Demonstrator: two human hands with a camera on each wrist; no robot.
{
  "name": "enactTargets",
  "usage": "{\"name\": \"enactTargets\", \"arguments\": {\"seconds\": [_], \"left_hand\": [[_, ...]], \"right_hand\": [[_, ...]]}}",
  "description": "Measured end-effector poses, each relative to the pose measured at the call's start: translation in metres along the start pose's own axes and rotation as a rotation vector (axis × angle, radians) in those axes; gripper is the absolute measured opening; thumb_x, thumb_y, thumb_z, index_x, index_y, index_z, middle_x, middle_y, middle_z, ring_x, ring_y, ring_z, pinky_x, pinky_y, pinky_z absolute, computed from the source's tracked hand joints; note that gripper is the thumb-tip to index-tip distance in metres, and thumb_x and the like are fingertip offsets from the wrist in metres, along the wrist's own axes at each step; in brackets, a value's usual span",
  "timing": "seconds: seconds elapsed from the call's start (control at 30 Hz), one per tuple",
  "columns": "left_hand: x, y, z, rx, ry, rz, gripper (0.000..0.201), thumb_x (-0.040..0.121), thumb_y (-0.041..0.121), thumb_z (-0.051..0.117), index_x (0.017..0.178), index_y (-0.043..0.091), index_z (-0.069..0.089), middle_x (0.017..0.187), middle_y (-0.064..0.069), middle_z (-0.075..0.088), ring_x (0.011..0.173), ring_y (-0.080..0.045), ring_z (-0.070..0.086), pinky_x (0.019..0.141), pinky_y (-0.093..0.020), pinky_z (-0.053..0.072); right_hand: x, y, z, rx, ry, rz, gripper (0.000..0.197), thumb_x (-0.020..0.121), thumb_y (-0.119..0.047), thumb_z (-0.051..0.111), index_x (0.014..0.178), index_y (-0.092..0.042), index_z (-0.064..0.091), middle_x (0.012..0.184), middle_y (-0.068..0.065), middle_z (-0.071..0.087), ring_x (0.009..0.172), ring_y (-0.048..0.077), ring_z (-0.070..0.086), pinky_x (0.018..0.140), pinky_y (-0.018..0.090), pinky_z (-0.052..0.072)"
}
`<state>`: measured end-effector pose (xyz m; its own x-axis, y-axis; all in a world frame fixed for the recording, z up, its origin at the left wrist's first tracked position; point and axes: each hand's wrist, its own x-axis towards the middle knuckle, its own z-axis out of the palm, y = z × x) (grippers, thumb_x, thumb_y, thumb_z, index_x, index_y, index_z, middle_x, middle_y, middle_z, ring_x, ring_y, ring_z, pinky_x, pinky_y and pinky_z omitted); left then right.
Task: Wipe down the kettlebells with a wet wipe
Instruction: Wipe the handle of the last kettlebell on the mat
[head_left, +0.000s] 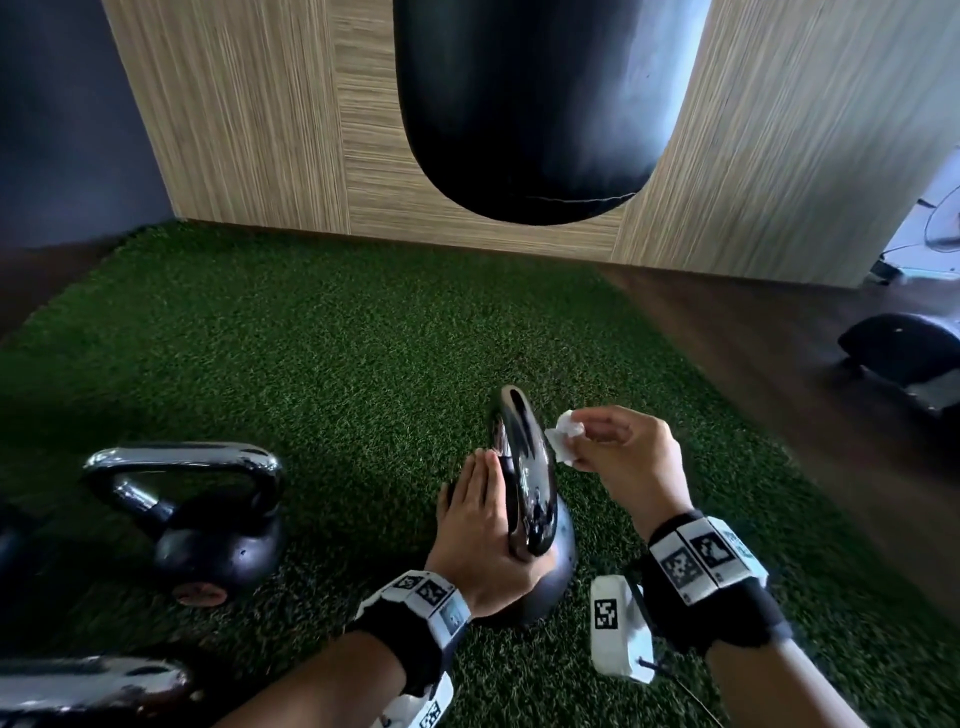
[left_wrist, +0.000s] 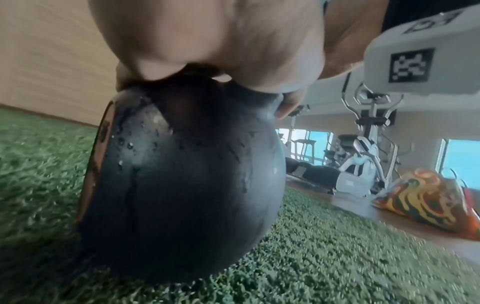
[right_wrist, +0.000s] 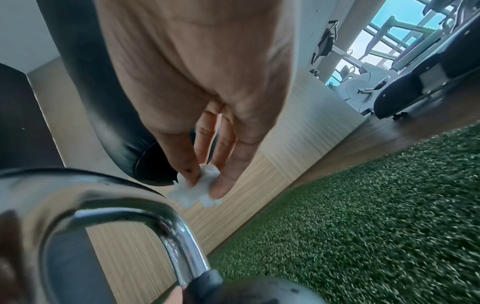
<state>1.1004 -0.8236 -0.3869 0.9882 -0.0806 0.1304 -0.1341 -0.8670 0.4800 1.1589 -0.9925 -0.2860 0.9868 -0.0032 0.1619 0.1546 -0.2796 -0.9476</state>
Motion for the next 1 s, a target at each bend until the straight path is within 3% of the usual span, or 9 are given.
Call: {"name": "enactTargets", "arguments": {"seconds": [0.13, 0.2, 0.27, 0.33, 0.4, 0.5, 0.6, 0.83, 1.0], "left_hand": [[0.004, -0.01, -0.025, -0.058, -0.094, 0.16, 0.107, 0.079, 0.058, 0.062, 0.159, 0.012, 0.008, 0.165, -0.007, 0.02, 0.153, -0.025, 0.018, 0.124, -0.052, 0.02], [0.006, -0.018, -0.045, -0.29, -0.195, 0.216, 0.09, 0.076, 0.045, 0.076, 0.149, 0.017, 0.032, 0.139, -0.004, 0.051, 0.129, -0.024, 0.05, 0.113, -0.05, 0.041], [0.008, -0.024, -0.056, -0.375, -0.231, 0.249, 0.079, 0.073, 0.032, 0.084, 0.139, 0.019, 0.042, 0.109, 0.007, 0.058, 0.1, -0.018, 0.06, 0.1, -0.042, 0.053], [0.008, -0.024, -0.059, -0.351, -0.239, 0.249, 0.084, 0.071, 0.03, 0.088, 0.14, 0.022, 0.041, 0.106, 0.003, 0.062, 0.097, -0.029, 0.064, 0.097, -0.046, 0.055], [0.006, -0.024, -0.057, -0.357, -0.225, 0.236, 0.096, 0.067, 0.032, 0.092, 0.14, 0.044, 0.032, 0.123, -0.007, 0.064, 0.114, -0.036, 0.062, 0.103, -0.049, 0.051], [0.003, -0.026, -0.053, -0.349, -0.196, 0.209, 0.105, 0.061, 0.04, 0.094, 0.124, 0.076, 0.018, 0.119, 0.01, 0.062, 0.12, -0.026, 0.061, 0.107, -0.041, 0.049], [0.003, -0.026, -0.05, -0.303, -0.166, 0.217, 0.105, 0.062, 0.044, 0.093, 0.144, 0.042, 0.026, 0.128, -0.004, 0.062, 0.121, -0.03, 0.059, 0.107, -0.044, 0.048], [0.003, -0.025, -0.048, -0.353, -0.165, 0.284, 0.09, 0.065, 0.04, 0.092, 0.136, 0.038, 0.037, 0.107, 0.009, 0.06, 0.108, -0.028, 0.064, 0.1, -0.046, 0.052], [0.003, -0.032, -0.043, -0.271, -0.177, 0.092, 0.113, 0.064, 0.054, 0.089, 0.152, 0.014, 0.029, 0.151, -0.01, 0.045, 0.139, -0.029, 0.044, 0.117, -0.044, 0.037]], "right_hand": [[0.0, 0.016, 0.005, 0.012, 0.02, 0.106, 0.028, 0.079, -0.002, 0.082, 0.104, -0.012, 0.074, 0.09, 0.002, 0.078, 0.075, 0.017, 0.076, 0.071, 0.033, 0.064], [-0.001, 0.024, 0.011, 0.043, 0.016, 0.158, 0.026, 0.081, 0.002, 0.078, 0.102, -0.011, 0.071, 0.097, 0.008, 0.076, 0.079, 0.018, 0.075, 0.072, 0.03, 0.064], [-0.001, 0.033, 0.016, 0.052, 0.007, 0.195, 0.026, 0.082, 0.0, 0.078, 0.098, -0.018, 0.069, 0.105, 0.012, 0.074, 0.088, 0.023, 0.074, 0.081, 0.04, 0.063], [0.0, 0.042, 0.022, 0.019, 0.017, 0.22, 0.025, 0.08, -0.008, 0.082, 0.095, -0.024, 0.072, 0.104, 0.007, 0.076, 0.09, 0.021, 0.075, 0.086, 0.044, 0.061], [0.001, 0.048, 0.027, -0.022, 0.044, 0.233, 0.026, 0.071, -0.023, 0.09, 0.094, -0.024, 0.078, 0.094, -0.002, 0.078, 0.087, 0.015, 0.076, 0.085, 0.039, 0.062], [0.004, 0.049, 0.034, 0.009, 0.063, 0.28, 0.035, 0.057, -0.04, 0.094, 0.086, -0.026, 0.08, 0.085, -0.006, 0.079, 0.083, 0.014, 0.076, 0.085, 0.038, 0.062], [0.012, 0.049, 0.041, 0.085, 0.05, 0.361, 0.025, 0.06, -0.028, 0.095, 0.079, -0.024, 0.079, 0.084, 0.002, 0.079, 0.084, 0.022, 0.077, 0.086, 0.042, 0.061], [0.029, 0.032, 0.048, 0.13, 0.037, 0.375, 0.023, 0.072, 0.002, 0.085, 0.077, -0.019, 0.078, 0.086, 0.01, 0.078, 0.083, 0.028, 0.077, 0.085, 0.044, 0.062], [0.025, 0.025, 0.049, 0.325, 0.051, 0.405, 0.032, 0.074, 0.014, 0.079, 0.102, 0.001, 0.073, 0.098, 0.02, 0.075, 0.094, 0.035, 0.074, 0.09, 0.045, 0.06]]}}
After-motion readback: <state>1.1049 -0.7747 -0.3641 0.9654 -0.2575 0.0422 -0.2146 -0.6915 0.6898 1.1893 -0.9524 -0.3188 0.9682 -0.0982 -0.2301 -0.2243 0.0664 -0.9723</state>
